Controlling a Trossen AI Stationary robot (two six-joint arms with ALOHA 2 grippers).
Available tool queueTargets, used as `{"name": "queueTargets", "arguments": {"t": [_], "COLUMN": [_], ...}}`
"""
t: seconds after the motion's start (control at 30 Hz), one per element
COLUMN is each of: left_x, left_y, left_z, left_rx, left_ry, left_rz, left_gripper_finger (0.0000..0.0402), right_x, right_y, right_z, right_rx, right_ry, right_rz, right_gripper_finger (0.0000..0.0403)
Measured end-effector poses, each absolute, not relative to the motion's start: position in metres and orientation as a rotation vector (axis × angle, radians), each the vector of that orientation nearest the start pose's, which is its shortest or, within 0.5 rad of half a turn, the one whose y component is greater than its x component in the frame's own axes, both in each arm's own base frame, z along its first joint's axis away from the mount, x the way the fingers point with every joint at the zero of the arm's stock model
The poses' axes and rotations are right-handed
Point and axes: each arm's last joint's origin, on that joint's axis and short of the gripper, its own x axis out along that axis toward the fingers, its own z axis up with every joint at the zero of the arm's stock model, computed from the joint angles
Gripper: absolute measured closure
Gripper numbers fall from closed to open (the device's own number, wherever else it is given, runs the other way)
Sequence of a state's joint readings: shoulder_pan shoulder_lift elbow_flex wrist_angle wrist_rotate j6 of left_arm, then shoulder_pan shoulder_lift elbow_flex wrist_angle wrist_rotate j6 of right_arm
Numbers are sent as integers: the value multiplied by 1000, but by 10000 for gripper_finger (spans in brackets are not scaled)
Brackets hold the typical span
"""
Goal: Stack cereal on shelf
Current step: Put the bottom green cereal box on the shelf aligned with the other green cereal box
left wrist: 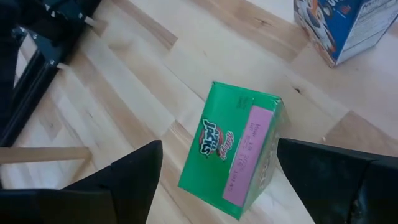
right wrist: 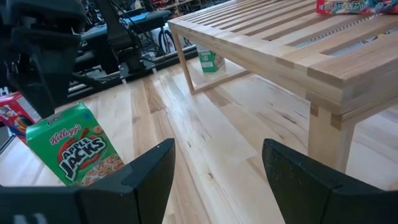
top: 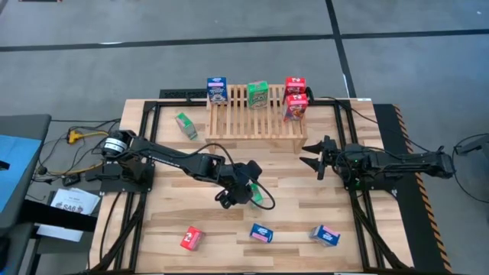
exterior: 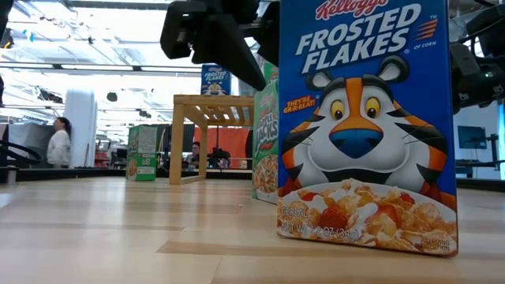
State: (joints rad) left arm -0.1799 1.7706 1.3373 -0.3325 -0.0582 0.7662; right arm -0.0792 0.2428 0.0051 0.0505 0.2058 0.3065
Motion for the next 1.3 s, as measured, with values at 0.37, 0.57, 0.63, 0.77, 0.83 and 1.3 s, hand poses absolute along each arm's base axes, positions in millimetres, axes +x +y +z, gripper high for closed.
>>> {"name": "queueTargets", "arguments": {"t": [0.37, 0.57, 0.63, 0.77, 0.83, 1.3], "left_x": [388, 395, 396, 396, 396, 395], "left_y": [-66, -64, -62, -58, -57, -57], "left_z": [236, 225, 227, 226, 225, 226], "left_rx": [813, 805, 793, 756, 741, 697], "left_ry": [718, 736, 729, 746, 756, 760], "left_rz": [-408, -396, -385, -372, -366, -357], "left_gripper_finger": [96, 96, 96, 98, 105, 197], "right_x": [110, 110, 110, 110, 110, 110], "right_y": [-15, -15, -15, -15, -15, -15], "right_z": [150, 150, 150, 150, 150, 150], "right_rx": [291, 291, 292, 292, 292, 292], "right_ry": [142, 142, 141, 142, 142, 143], "right_rz": [-311, -311, -311, -311, -311, -311], "right_gripper_finger": [137, 137, 137, 137, 137, 137]}}
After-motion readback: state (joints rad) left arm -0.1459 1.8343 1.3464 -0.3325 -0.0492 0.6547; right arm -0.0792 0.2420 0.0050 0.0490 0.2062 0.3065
